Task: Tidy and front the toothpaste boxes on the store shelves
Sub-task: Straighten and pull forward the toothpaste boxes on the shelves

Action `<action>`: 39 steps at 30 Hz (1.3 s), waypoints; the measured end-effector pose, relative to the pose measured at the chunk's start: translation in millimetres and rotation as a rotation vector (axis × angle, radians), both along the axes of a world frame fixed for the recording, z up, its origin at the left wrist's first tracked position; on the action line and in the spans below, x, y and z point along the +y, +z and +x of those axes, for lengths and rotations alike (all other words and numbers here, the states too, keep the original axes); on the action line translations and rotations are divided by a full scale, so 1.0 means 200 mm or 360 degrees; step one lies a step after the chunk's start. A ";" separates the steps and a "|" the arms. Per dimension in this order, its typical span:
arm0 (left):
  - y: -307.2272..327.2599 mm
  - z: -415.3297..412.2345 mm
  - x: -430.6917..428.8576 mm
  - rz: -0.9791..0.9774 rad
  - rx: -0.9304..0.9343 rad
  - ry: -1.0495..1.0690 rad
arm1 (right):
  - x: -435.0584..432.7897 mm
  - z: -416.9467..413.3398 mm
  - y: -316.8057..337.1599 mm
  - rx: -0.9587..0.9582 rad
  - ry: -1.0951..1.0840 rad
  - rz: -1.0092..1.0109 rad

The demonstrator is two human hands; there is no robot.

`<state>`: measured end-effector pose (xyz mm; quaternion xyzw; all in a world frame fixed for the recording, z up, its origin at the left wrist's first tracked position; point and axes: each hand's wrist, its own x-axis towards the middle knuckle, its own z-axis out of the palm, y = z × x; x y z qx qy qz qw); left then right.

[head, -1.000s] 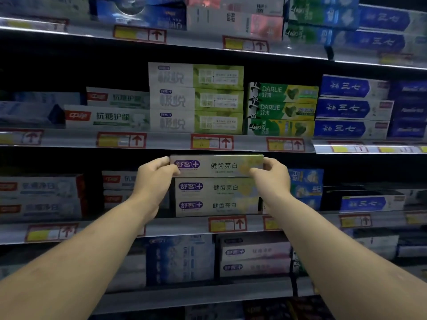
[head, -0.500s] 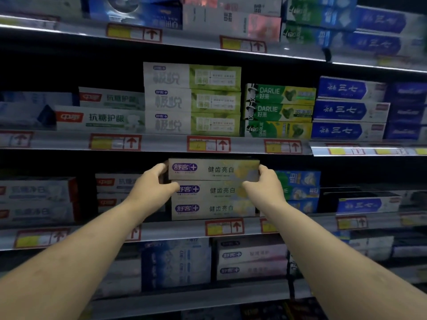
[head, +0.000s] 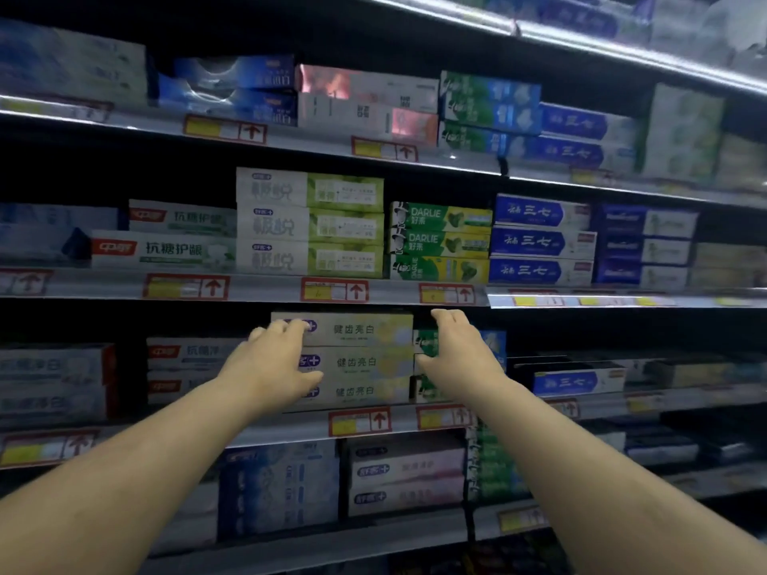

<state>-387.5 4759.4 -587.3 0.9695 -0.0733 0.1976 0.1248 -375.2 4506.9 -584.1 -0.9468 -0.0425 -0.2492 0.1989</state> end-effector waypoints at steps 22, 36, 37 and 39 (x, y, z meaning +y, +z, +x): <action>0.35 -0.49 -0.36 0.0173 -0.0399 -0.0345 | -0.30 -0.70 0.47 -0.0310 -0.0114 -0.0124; 0.39 -0.71 0.17 0.0419 -0.0329 0.0026 | 0.46 -0.63 0.42 -0.0263 0.0304 -0.0302; 0.39 -0.72 0.22 0.0417 -0.0329 0.0058 | 0.50 -0.63 0.42 -0.0255 0.0335 -0.0318; 0.40 -0.74 0.32 0.0411 -0.0331 0.0127 | 0.59 -0.63 0.42 -0.0252 0.0386 -0.0344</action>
